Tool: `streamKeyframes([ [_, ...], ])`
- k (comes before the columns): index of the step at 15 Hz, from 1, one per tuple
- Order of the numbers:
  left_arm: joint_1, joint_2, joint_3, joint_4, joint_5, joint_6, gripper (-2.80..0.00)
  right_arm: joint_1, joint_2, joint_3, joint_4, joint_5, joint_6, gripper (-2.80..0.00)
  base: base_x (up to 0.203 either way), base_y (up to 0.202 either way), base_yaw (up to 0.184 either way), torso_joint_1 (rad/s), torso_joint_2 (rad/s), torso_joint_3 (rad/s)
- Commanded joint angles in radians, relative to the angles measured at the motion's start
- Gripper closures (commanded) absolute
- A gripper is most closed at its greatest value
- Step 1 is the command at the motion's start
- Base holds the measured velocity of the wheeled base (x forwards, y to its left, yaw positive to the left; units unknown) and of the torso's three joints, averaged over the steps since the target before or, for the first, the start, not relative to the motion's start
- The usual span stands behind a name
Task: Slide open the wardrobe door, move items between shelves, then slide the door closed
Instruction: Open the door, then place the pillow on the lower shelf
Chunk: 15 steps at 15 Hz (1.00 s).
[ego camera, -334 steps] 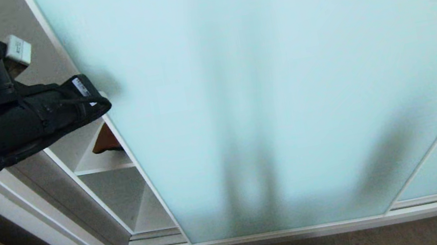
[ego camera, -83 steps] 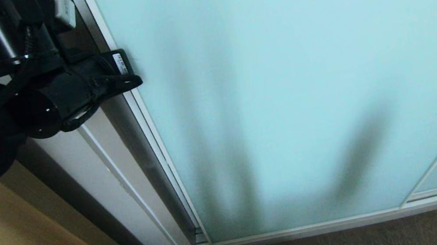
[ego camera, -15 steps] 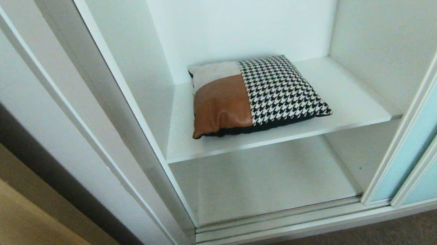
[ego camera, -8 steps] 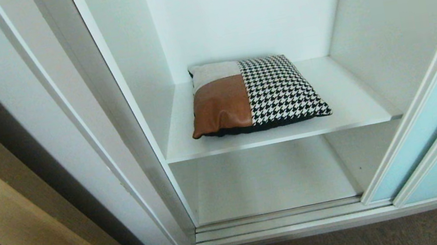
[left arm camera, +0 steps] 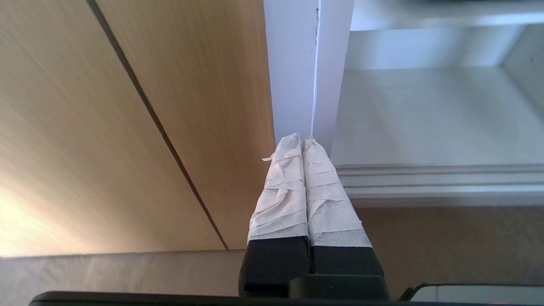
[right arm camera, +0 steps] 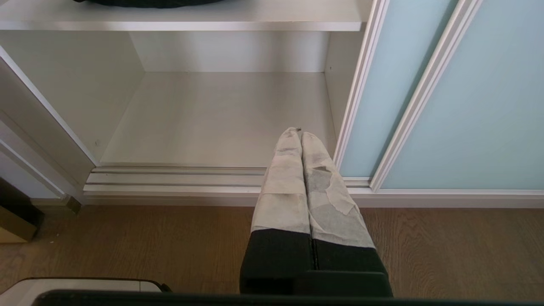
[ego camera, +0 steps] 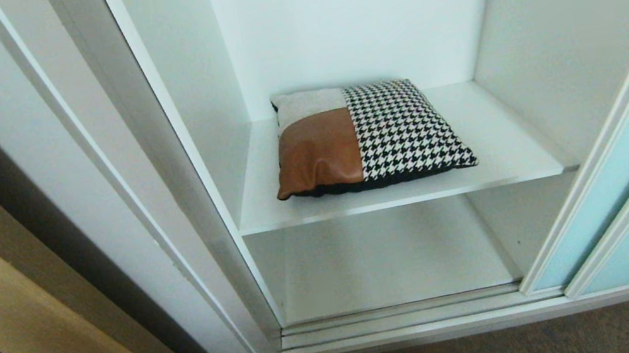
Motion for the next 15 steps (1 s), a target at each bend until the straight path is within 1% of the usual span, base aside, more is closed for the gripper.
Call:
streamKeyframes([
  [1,0.0,0.002,0.0,-0.002,0.007,-0.029,0.0,0.0,0.001,0.0,-0.001,0.0,-0.001,0.0,0.0,0.0,0.0,0.0,0.0,0.0],
  [5,0.0,0.002,0.002,-0.005,0.007,-0.056,0.0,0.0,0.001,0.001,-0.001,0.0,0.0,0.0,0.0,0.0,0.0,0.0,0.0,0.0],
  [15,0.0,0.003,0.002,-0.005,0.006,-0.056,0.0,0.0,0.001,0.002,-0.001,0.0,0.001,0.0,0.0,0.0,0.0,0.0,0.0,0.0],
])
